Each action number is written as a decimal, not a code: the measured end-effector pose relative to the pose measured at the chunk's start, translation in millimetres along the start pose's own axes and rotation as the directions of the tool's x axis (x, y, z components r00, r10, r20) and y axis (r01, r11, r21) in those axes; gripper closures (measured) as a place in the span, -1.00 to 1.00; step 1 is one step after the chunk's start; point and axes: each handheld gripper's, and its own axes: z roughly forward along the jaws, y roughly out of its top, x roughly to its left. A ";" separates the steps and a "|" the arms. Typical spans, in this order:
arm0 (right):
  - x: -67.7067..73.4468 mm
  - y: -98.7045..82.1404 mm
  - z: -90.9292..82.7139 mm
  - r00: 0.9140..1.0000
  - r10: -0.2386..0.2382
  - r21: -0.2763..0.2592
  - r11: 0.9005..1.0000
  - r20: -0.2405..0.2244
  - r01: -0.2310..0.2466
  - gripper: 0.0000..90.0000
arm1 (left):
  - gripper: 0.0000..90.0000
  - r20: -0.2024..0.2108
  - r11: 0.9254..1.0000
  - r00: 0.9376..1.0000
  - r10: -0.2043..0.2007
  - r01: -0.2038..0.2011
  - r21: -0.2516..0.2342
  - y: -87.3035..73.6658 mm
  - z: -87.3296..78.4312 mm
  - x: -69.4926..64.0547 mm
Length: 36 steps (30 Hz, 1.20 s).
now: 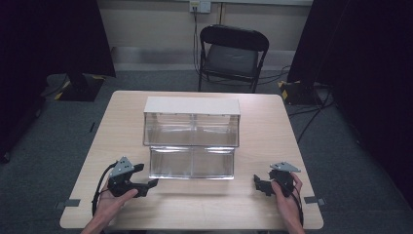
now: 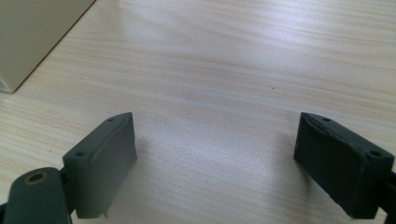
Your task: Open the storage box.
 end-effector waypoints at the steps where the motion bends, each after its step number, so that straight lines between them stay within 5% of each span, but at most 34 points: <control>1: 0.0 0.0 0.0 1.000 0.000 0.000 1.000 0.001 0.000 -0.73 | -0.62 0.001 1.000 1.000 -0.003 0.003 0.002 0.0 0.0 0.0; 9: 0.0 0.0 0.0 1.000 0.000 0.000 1.000 0.000 0.000 -0.73 | -0.61 0.002 1.000 1.000 0.007 -0.007 -0.004 0.0 -0.4 0.0; 13: 0.0 0.0 0.0 1.000 0.000 0.000 1.000 0.000 0.000 -0.73 | -0.61 0.034 1.000 0.999 -0.005 0.005 -0.018 -0.1 -2.2 2.0; 36: 0.1 0.0 0.1 1.000 0.000 0.000 1.000 0.001 0.000 -0.73 | -0.66 0.031 0.999 0.999 0.015 -0.014 -0.031 1.9 -4.7 0.6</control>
